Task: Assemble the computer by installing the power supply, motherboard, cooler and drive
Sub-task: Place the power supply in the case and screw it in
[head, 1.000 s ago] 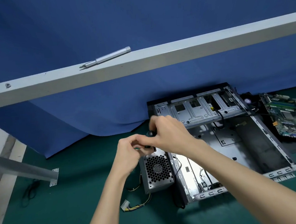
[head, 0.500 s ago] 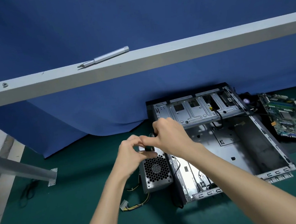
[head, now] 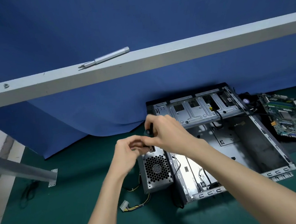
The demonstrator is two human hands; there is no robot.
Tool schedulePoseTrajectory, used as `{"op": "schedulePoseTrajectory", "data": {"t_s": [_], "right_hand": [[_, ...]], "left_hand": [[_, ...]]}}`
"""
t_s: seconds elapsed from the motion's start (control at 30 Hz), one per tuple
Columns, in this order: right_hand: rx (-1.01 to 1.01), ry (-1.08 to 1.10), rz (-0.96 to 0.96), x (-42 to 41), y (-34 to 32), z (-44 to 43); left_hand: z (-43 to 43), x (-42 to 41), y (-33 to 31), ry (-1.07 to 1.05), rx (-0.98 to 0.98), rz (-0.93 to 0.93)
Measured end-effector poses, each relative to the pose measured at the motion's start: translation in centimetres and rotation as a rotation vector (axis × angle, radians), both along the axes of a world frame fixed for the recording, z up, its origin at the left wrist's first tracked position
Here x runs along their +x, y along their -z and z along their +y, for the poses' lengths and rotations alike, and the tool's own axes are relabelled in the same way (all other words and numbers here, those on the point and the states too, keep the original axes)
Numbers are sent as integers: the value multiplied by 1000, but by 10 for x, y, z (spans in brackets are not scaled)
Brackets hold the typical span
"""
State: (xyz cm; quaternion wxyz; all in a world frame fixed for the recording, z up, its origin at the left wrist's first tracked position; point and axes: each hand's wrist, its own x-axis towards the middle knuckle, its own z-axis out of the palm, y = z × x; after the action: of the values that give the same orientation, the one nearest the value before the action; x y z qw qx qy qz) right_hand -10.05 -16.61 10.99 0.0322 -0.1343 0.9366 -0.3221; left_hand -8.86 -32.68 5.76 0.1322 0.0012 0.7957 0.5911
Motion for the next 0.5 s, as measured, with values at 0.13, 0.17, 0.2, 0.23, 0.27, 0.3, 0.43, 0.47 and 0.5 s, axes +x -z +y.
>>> {"op": "schedulePoseTrajectory", "data": {"t_s": [0.13, 0.17, 0.2, 0.23, 0.27, 0.3, 0.43, 0.47, 0.5], "right_hand": [[99, 86, -6, 0, 5, -4], [143, 117, 5, 0, 5, -5], [152, 125, 20, 0, 5, -5], [132, 106, 25, 0, 4, -3], [97, 67, 15, 0, 4, -1], [59, 20, 3, 1, 4, 1], [80, 99, -24, 6, 12, -1], [142, 138, -21, 6, 12, -1], [174, 154, -12, 6, 11, 0]], "left_hand": [[3, 4, 3, 46, -65, -17], [6, 6, 4, 36, -102, 2], [7, 6, 4, 30, -121, 20], [7, 5, 5, 30, -111, 31], [5, 4, 5, 34, -73, 31], [2, 3, 5, 40, -26, 26], [2, 5, 5, 94, 3, -15], [5, 7, 6, 79, -38, -15], [7, 6, 7, 64, -73, -6]]}}
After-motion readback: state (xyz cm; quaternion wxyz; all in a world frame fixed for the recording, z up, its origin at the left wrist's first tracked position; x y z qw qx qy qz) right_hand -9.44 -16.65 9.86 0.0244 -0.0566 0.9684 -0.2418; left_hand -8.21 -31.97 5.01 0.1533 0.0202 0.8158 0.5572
